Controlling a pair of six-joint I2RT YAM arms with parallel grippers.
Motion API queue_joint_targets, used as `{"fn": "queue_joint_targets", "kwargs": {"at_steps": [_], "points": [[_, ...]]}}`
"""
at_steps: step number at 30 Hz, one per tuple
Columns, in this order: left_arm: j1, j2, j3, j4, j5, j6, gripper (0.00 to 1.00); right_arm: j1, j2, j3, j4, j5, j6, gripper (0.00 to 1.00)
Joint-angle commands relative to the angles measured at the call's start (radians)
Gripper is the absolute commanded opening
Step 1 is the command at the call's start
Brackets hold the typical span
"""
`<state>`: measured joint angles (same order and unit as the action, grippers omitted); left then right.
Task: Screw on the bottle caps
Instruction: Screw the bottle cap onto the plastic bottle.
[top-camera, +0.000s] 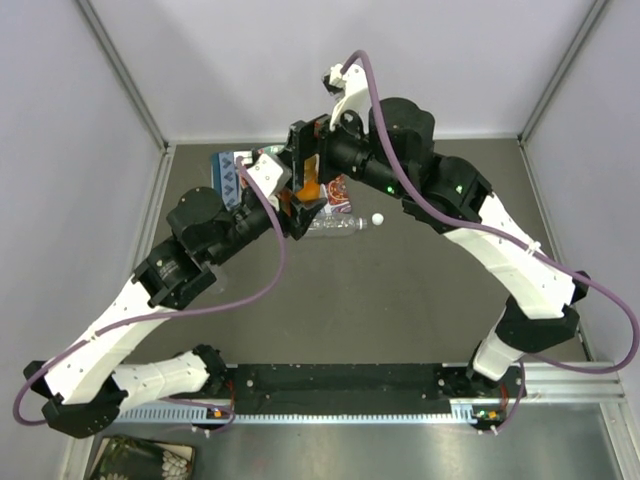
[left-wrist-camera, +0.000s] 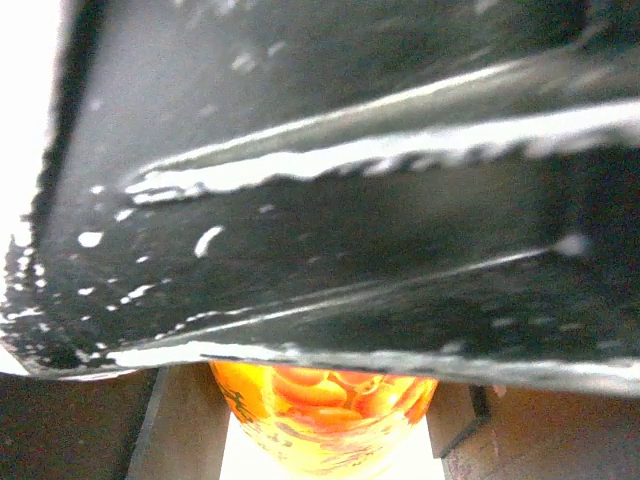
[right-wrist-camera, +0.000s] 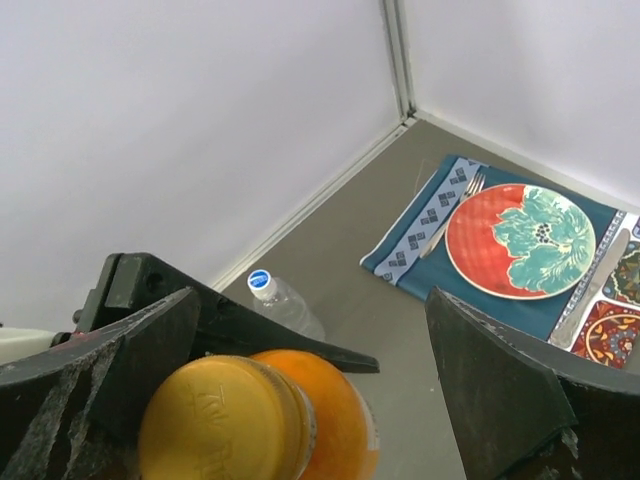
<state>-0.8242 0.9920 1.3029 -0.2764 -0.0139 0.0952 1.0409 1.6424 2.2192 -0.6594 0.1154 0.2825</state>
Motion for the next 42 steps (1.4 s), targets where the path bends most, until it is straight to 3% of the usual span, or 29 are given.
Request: {"fn": "queue_joint_targets", "kwargs": {"at_steps": [1, 11, 20, 27, 33, 38, 42], "points": [[0.025, -0.003, -0.008, 0.092, 0.009, -0.043, 0.00, 0.068, -0.007, 0.062, -0.078, -0.184, -0.020, 0.99], [0.051, -0.024, -0.028, 0.082, 0.009, -0.068, 0.00, 0.068, -0.095, 0.091, -0.124, -0.214, -0.089, 0.99], [0.066, -0.035, -0.013, 0.069, 0.135, -0.091, 0.00, 0.036, -0.116, 0.097, -0.187, -0.174, -0.151, 0.99], [0.089, -0.052, -0.010, 0.056, 0.201, -0.132, 0.00, -0.036, -0.222, 0.059, -0.241, -0.178, -0.190, 0.99], [0.108, -0.061, -0.008, 0.048, 0.311, -0.149, 0.00, -0.093, -0.331, 0.001, -0.273, -0.364, -0.258, 0.99], [0.122, -0.062, -0.016, 0.066, 0.501, -0.176, 0.00, -0.269, -0.310, 0.023, -0.235, -0.659, -0.272, 0.99], [0.134, -0.059, -0.027, 0.104, 0.639, -0.228, 0.00, -0.370, -0.306, -0.062, 0.011, -0.959, -0.180, 0.99]]}}
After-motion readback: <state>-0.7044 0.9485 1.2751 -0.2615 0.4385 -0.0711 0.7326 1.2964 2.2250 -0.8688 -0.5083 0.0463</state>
